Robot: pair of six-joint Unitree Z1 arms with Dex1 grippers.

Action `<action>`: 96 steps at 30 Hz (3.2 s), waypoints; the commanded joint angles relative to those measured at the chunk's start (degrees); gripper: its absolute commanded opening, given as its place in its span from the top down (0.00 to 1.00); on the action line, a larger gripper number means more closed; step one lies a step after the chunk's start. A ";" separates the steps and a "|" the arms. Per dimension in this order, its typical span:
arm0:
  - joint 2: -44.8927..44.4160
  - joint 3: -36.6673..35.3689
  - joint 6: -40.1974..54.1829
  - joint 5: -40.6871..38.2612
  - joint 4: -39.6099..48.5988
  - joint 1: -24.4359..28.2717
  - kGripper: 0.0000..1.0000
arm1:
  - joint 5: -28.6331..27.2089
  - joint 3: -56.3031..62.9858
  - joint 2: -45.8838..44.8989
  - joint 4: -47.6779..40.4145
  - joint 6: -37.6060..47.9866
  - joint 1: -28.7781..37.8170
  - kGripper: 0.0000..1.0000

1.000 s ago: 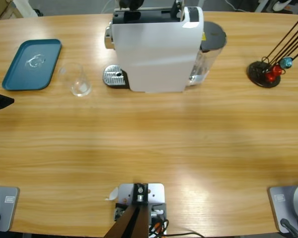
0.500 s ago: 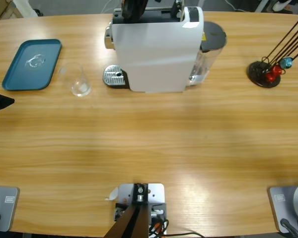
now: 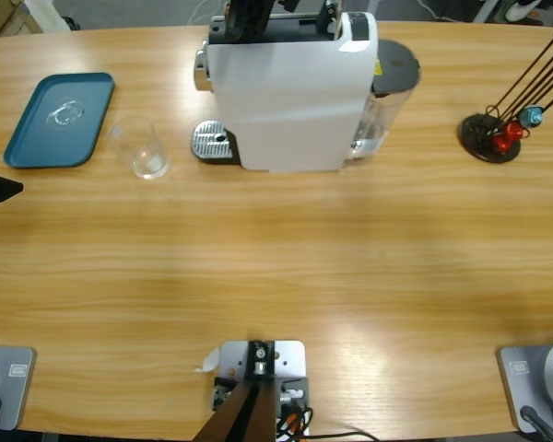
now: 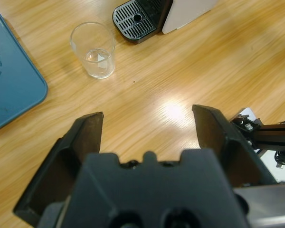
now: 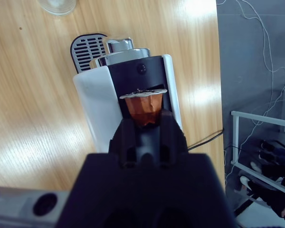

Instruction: Pour coffee

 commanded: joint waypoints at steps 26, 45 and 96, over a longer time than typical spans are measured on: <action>-1.34 2.26 0.63 0.21 -1.64 -0.74 0.19 | -1.28 2.09 -13.53 12.01 19.30 9.22 0.00; -1.01 6.43 -2.18 0.65 -6.96 2.18 0.19 | 1.43 64.43 -52.11 -19.87 34.89 9.24 0.00; -3.27 13.55 -3.50 0.13 -13.50 2.34 0.19 | -19.49 47.39 -27.47 -44.78 24.22 -4.82 1.00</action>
